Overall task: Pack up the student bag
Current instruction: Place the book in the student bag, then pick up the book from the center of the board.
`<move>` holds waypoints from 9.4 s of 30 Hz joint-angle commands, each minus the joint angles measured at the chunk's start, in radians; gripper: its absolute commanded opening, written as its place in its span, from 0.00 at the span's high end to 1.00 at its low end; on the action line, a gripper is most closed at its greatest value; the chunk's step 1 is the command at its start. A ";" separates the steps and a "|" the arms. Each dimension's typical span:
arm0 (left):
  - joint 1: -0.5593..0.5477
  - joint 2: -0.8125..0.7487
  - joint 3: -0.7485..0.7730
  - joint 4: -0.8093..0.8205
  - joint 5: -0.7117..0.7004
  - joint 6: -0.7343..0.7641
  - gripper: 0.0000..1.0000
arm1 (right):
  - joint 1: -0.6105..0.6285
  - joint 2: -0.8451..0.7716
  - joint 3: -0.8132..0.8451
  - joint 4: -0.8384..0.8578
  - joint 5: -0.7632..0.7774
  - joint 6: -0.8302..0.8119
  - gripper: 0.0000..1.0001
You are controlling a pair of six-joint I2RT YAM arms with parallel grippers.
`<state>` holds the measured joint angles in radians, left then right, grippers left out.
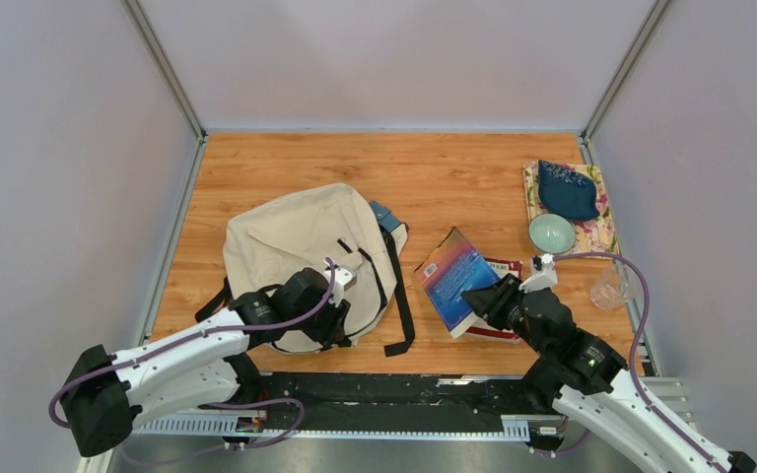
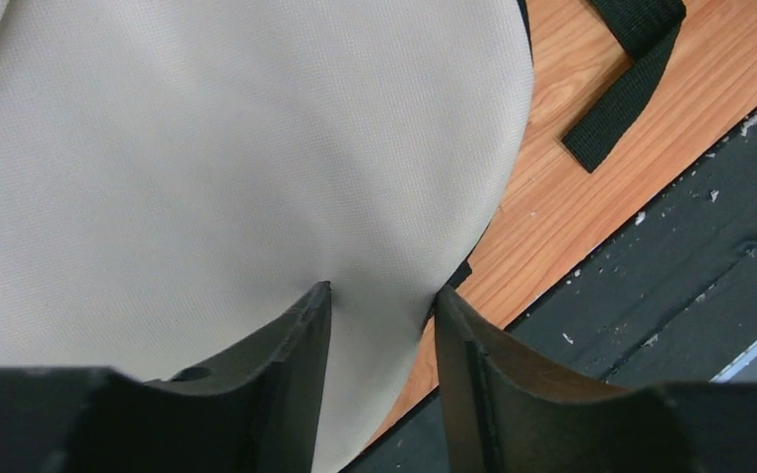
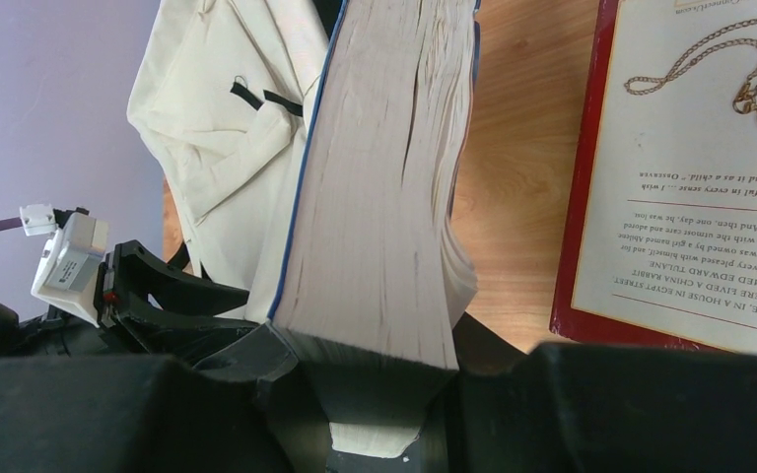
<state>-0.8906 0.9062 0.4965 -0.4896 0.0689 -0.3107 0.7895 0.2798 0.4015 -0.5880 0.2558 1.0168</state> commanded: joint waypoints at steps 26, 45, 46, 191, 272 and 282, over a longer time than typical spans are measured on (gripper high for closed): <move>-0.005 -0.093 0.310 0.132 -0.322 -0.057 1.00 | 0.005 -0.025 0.189 0.205 -0.199 0.124 1.00; -0.005 -0.135 0.283 0.241 -0.386 -0.122 1.00 | 0.005 -0.013 -0.021 0.488 -0.444 0.496 1.00; -0.007 -0.138 0.281 0.243 -0.383 -0.123 1.00 | 0.005 0.010 -0.027 0.520 -0.455 0.497 1.00; -0.005 -0.305 0.243 0.103 -0.150 -0.206 0.29 | 0.173 0.340 0.166 -0.008 0.324 -0.069 0.01; -0.134 0.852 0.642 0.510 0.166 -0.309 0.29 | -0.823 0.237 0.016 -0.021 -0.625 -0.192 1.00; 0.004 0.435 0.366 0.647 0.127 -0.419 0.18 | -0.823 0.124 0.106 0.117 -0.828 -0.126 1.00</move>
<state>-0.9527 1.4769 0.9680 0.0616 0.1993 -0.6579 -0.0376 0.4511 0.4374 -0.6182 -0.4248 0.8345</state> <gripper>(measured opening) 0.795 0.068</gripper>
